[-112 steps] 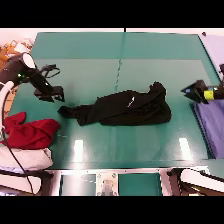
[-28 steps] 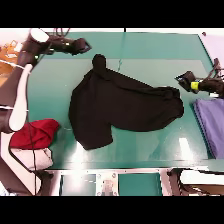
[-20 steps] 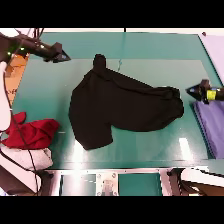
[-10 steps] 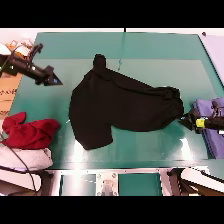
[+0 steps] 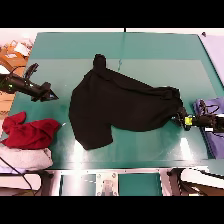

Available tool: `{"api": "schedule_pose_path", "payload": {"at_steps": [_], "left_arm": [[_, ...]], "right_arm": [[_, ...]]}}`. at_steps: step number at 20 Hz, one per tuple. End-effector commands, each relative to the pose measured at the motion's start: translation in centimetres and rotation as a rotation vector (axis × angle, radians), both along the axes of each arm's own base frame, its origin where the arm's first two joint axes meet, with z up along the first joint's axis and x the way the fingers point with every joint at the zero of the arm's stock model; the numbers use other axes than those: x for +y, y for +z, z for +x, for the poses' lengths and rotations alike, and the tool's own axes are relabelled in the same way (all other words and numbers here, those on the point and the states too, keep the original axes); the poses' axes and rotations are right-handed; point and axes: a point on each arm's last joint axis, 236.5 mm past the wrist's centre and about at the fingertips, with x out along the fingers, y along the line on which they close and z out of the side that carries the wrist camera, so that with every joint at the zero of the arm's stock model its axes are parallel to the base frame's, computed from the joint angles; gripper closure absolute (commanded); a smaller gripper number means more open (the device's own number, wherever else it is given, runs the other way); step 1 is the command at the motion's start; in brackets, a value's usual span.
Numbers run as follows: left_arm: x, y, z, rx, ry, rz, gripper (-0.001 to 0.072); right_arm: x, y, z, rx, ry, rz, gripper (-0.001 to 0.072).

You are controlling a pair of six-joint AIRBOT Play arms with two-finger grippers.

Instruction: Fold the shirts.

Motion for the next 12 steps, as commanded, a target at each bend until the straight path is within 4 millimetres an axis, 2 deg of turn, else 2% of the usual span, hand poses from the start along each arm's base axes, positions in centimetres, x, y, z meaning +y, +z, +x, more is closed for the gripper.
{"api": "schedule_pose_path", "payload": {"at_steps": [1, 3, 5, 6, 8, 9, 12], "left_arm": [[0.4, -0.5, 0.0, 0.002, 0.02, 0.013, 0.0688], [0.8, -0.7, 0.1, -0.003, 0.018, 0.034, 0.0688], [1.2, -1.0, 0.0, -0.002, 0.016, 0.056, 0.0688], [1.4, -1.2, -0.1, 0.002, 0.011, 0.067, 0.0688], [1.8, -1.4, -0.4, 0.011, 0.005, 0.086, 0.0688], [1.9, -1.6, -0.8, 0.024, -0.006, 0.093, 0.0688], [1.9, -1.9, -2.4, 0.05, -0.019, 0.108, 0.0688]], "right_arm": [[0.8, 2.6, -1.0, 0.01, 0.029, 0.021, 0.0688], [-0.1, 4.4, -2.9, 0.055, 0.02, -0.07, 0.0688], [-1.2, 6.2, -5.7, 0.119, 0.002, -0.174, 0.0687], [-1.4, 7.1, -6.7, 0.134, -0.011, -0.207, 0.0668], [-2.0, 8.6, -7.4, 0.115, -0.042, -0.268, 0.0228], [-2.3, 9.1, -7.4, 0.103, -0.056, -0.293, 0.0175], [-4.1, 8.8, -8.3, 0.148, -0.132, -0.333, 0.0175]]}}
